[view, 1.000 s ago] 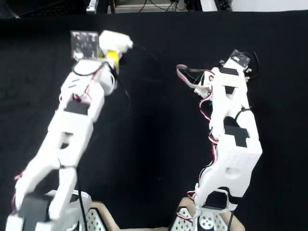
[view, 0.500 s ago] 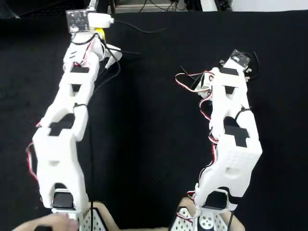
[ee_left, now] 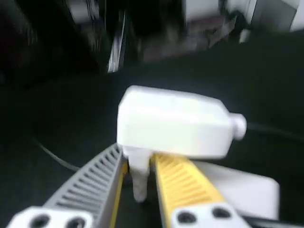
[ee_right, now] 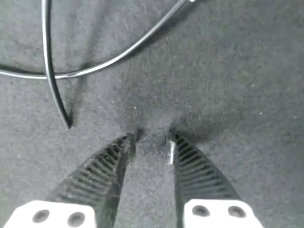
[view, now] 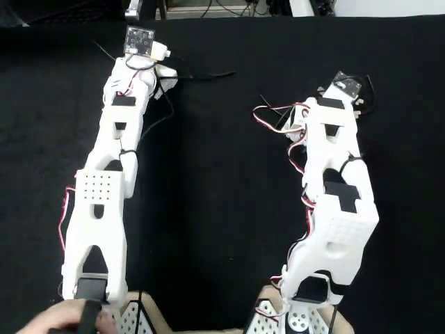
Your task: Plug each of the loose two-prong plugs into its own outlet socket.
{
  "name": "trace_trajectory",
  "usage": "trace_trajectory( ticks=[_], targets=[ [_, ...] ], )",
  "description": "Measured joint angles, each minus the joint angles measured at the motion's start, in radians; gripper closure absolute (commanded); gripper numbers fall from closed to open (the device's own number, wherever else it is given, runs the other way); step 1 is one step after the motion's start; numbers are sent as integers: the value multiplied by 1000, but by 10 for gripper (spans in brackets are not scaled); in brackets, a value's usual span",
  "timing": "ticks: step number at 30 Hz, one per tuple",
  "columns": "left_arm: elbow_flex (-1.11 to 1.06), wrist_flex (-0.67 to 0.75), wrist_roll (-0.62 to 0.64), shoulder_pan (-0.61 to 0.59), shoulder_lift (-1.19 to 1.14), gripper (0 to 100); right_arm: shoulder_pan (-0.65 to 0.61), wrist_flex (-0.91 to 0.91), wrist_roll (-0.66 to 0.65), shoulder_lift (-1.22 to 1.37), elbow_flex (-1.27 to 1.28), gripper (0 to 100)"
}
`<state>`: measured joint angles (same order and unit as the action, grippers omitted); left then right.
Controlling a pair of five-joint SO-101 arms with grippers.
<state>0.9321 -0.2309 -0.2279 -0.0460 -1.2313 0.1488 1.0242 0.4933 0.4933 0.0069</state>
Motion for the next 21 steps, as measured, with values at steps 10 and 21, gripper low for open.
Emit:
trace_trajectory(
  ticks=[10,21],
  targets=[
    [362,-325,-18,-6,-35,641,-2,-11,0,0,-2,871],
    [674,-586,-20,-173,14,642,-8,-11,0,5,-2,871]
  ],
)
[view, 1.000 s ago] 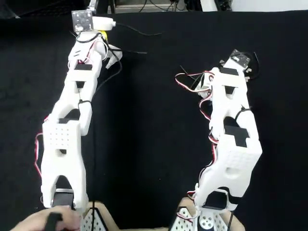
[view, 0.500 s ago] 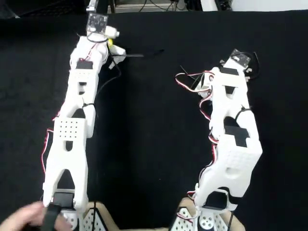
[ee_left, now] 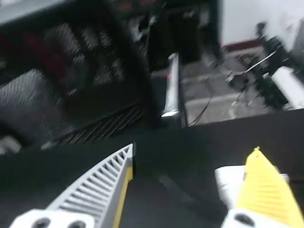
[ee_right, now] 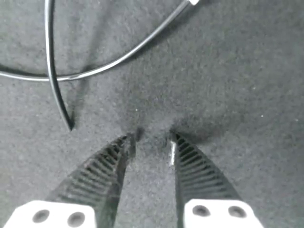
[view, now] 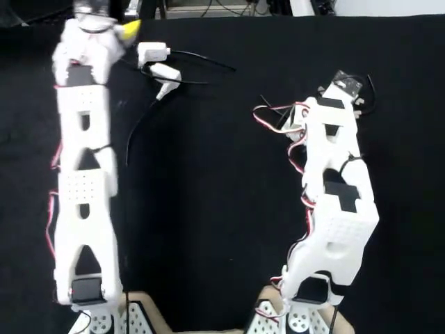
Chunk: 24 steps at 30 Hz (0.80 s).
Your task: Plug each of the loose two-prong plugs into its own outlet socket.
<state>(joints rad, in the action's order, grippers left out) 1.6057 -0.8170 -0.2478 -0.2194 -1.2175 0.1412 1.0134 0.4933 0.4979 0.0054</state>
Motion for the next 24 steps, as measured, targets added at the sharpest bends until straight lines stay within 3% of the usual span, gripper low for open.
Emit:
trace_trajectory(
  ticks=[10,18,24],
  targets=[
    [12,-193,0,-344,172,642,-3,0,0,0,0,871],
    [6,-199,-2,-634,152,642,-3,0,0,0,0,871],
    [2,-199,-2,-796,-11,642,-3,0,0,0,0,871]
  ],
)
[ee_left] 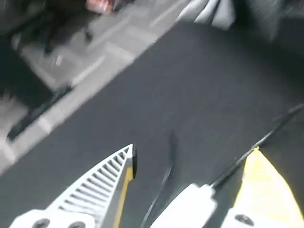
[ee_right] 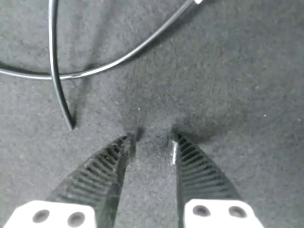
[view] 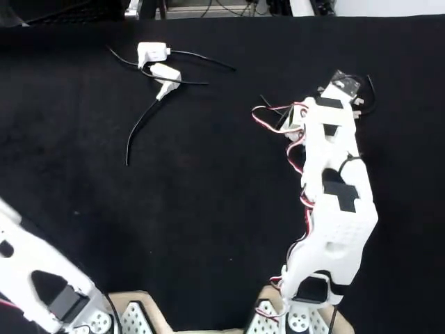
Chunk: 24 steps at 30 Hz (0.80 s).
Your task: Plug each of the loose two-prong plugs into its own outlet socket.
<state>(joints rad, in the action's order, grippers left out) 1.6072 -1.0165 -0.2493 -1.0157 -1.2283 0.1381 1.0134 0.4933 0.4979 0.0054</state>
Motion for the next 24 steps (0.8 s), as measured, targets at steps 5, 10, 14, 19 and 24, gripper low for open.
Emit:
trace_trajectory(
  ticks=[5,10,14,19,24],
  targets=[
    [0,0,-150,-66,-169,643,0,0,0,0,0,871],
    [28,12,-373,-60,-244,643,0,0,0,0,0,871],
    [26,11,-434,-40,-275,643,0,0,0,0,0,871],
    [25,12,-445,-29,-282,643,0,0,0,0,0,871],
    [25,-6,-448,-28,-282,644,0,0,0,0,0,871]
  ],
)
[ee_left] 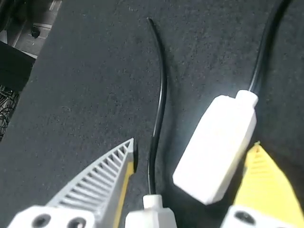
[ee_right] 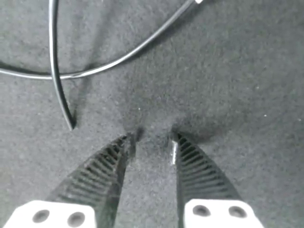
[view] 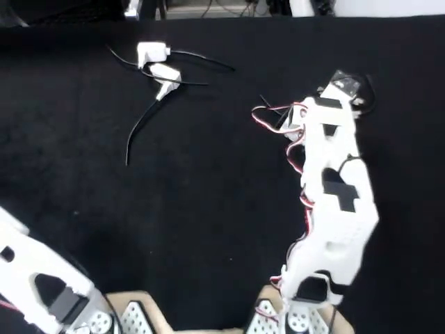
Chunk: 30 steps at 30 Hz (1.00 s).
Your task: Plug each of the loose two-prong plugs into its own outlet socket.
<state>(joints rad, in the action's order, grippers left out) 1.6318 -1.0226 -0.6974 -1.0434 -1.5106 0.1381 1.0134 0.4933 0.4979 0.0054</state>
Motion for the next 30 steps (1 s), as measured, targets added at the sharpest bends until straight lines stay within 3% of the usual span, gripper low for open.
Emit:
trace_trajectory(
  ticks=[3,9,12,19,27,30],
  targets=[
    [2,-52,0,9,6,698,0,0,0,0,0,871],
    [8,-193,0,68,41,981,0,0,0,0,0,871],
    [11,-256,0,103,57,932,0,0,0,0,0,871],
    [8,-376,-8,120,127,972,-2,0,0,0,0,871],
    [8,-671,-8,209,311,972,-5,0,0,0,0,871],
    [-3,-721,12,245,397,972,-5,0,0,0,0,871]
  ],
)
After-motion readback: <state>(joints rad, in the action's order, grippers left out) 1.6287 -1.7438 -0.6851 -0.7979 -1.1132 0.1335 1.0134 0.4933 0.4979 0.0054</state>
